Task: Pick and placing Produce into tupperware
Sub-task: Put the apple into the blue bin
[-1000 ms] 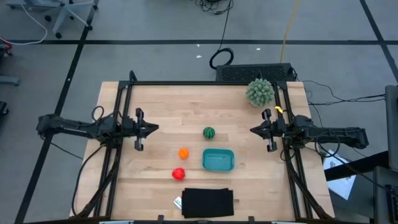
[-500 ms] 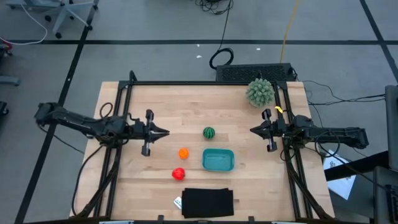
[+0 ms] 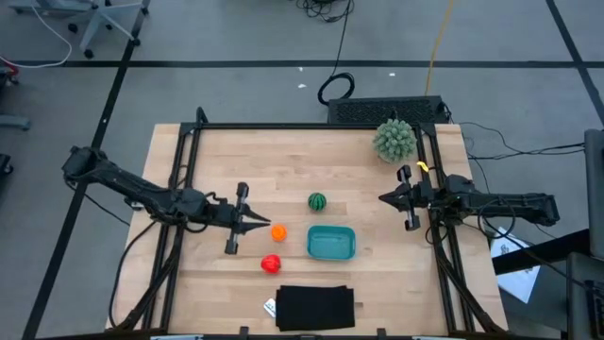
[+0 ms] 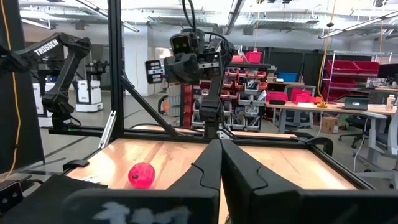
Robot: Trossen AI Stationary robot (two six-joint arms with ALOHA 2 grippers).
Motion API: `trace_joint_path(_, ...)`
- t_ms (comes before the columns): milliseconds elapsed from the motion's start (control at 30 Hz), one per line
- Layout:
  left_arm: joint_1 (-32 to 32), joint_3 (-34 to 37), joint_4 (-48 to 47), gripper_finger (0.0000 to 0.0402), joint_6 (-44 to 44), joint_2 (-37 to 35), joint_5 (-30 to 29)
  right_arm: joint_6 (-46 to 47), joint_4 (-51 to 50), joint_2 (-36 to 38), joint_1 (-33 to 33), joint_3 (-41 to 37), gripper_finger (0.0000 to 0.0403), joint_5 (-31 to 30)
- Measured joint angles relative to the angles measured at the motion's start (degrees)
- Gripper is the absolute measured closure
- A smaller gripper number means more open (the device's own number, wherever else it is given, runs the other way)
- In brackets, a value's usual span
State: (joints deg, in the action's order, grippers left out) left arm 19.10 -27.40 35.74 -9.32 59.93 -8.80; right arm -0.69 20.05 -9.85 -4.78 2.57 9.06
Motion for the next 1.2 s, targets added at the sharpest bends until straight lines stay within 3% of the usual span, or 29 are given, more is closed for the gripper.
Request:
trace_joint_path(300,3.63,-0.02,4.82,0.0367,1.57,2.74,-2.08,1.73,-0.22,0.01,-0.01,0.02,0.0403,0.0)
trace_joint_path(467,5.59,-0.6,3.31,0.0367,2.62,2.61,-9.57,1.71,-0.2,0.0,-0.01,0.01,0.0403,0.0)
trace_joint_path(567,6.37,-5.03,-5.31,0.0367,3.91,2.63,-13.67,1.63,-0.2,0.0,-0.01,0.0,0.0403,0.0)
trace_joint_path(767,6.62,-18.2,-26.3,0.0367,7.43,3.25,-15.75,1.55,-0.22,0.0,-0.02,0.02,0.0403,0.0)
trace_joint_path(1200,7.71,-31.17,-45.9,0.0367,13.56,4.1,-15.28,1.49,-0.2,0.0,-0.02,0.02,0.0403,0.0)
